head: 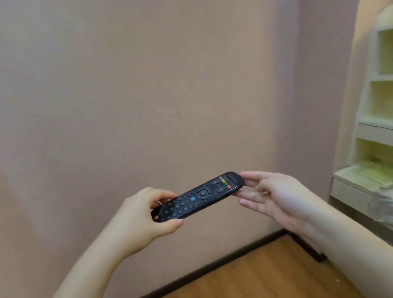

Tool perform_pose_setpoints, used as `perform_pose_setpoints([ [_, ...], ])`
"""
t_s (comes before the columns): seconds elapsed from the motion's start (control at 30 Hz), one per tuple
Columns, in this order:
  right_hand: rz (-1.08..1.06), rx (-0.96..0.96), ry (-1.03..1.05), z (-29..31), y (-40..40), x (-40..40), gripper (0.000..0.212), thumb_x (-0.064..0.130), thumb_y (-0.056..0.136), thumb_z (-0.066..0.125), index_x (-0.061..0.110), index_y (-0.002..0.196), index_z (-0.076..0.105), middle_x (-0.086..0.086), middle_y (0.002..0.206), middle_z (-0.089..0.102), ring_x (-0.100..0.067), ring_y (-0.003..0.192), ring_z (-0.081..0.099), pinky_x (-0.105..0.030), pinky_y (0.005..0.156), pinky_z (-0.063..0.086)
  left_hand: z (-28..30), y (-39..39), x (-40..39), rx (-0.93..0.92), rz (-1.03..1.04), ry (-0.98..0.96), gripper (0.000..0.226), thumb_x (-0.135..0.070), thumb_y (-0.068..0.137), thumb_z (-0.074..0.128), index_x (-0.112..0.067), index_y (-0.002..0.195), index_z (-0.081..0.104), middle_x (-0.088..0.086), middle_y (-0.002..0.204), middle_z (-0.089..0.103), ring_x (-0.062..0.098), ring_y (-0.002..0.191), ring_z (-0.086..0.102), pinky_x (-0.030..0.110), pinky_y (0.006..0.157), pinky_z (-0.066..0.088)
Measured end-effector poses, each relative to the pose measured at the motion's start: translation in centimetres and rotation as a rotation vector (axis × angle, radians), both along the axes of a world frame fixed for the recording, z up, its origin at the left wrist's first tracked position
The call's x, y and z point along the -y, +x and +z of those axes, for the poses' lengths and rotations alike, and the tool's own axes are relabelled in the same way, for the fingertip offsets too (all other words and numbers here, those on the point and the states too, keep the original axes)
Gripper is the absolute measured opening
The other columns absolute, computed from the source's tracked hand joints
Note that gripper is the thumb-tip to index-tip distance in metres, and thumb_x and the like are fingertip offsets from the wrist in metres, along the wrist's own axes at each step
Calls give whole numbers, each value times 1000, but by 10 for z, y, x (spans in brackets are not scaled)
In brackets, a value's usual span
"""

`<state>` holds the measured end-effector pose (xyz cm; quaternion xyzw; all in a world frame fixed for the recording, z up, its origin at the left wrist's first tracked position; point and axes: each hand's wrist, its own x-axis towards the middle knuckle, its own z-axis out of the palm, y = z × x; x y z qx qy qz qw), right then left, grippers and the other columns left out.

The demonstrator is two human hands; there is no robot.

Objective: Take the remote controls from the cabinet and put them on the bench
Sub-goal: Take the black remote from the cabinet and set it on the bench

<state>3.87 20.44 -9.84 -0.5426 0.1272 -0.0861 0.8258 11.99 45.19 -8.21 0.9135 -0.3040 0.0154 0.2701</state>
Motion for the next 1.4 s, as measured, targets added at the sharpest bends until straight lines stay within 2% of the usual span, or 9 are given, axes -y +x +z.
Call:
perform_pose_setpoints([
  [0.17,-152,-16,-4,-15,-20,86,48,-16,89,21,2,121,53,-15,127,61,-31,105,67,-40,91,51,-9,23,103,-8,-182,17,41,-35,73,80,-38,111,63,-21,106,60,-7,98,56,3,76,38],
  [0.23,-215,-18,-12,-23,-30,132,46,-14,90,23,5,120,53,-14,127,61,-28,102,69,-40,90,52,-15,30,160,-25,-249,23,41,-34,73,80,-38,111,64,-20,107,60,-6,98,57,3,77,39],
  [0.5,-345,-70,61,-43,-56,248,44,-13,92,27,3,121,56,-13,123,62,-26,97,71,-36,85,54,-42,37,293,-84,-384,31,42,-35,72,81,-41,108,62,-18,107,59,-6,98,56,3,78,38],
  [0.6,-397,-94,95,-56,-58,279,44,-14,92,27,4,119,56,-12,122,61,-26,97,70,-37,85,54,-52,42,333,-97,-425,43,43,-35,72,81,-41,109,62,-16,108,59,0,100,57,11,85,41],
  [0.77,-489,-96,147,-70,-55,317,44,-13,92,29,5,122,55,-10,121,58,-26,102,66,-37,86,53,-64,61,388,-75,-506,38,44,-32,70,82,-39,109,62,-18,104,58,-5,98,55,5,80,38],
  [0.9,-581,-110,166,-79,-41,340,46,-13,92,28,4,127,52,-7,113,60,-29,110,62,-37,89,51,-74,90,431,-77,-606,52,44,-33,70,82,-41,107,59,-20,102,55,-6,97,55,7,77,40],
  [1.03,-678,-99,160,-82,-19,357,48,-14,92,26,2,131,50,-13,133,54,-31,116,59,-39,94,48,-84,120,468,-83,-680,20,45,-33,69,83,-36,108,62,-16,101,58,-3,95,56,9,77,41],
  [1.27,-818,-106,116,-81,7,380,46,-11,93,29,4,131,52,-13,133,57,-29,110,65,-41,98,49,-89,169,526,-175,-821,-45,46,-31,66,84,-37,107,63,-14,103,62,0,97,60,16,82,46],
  [1.4,-918,-115,114,-89,0,394,47,-11,93,28,4,130,52,-10,128,59,-29,111,63,-40,98,49,-101,171,564,-201,-918,-38,48,-33,66,84,-39,108,61,-15,103,61,-1,96,59,12,79,43],
])
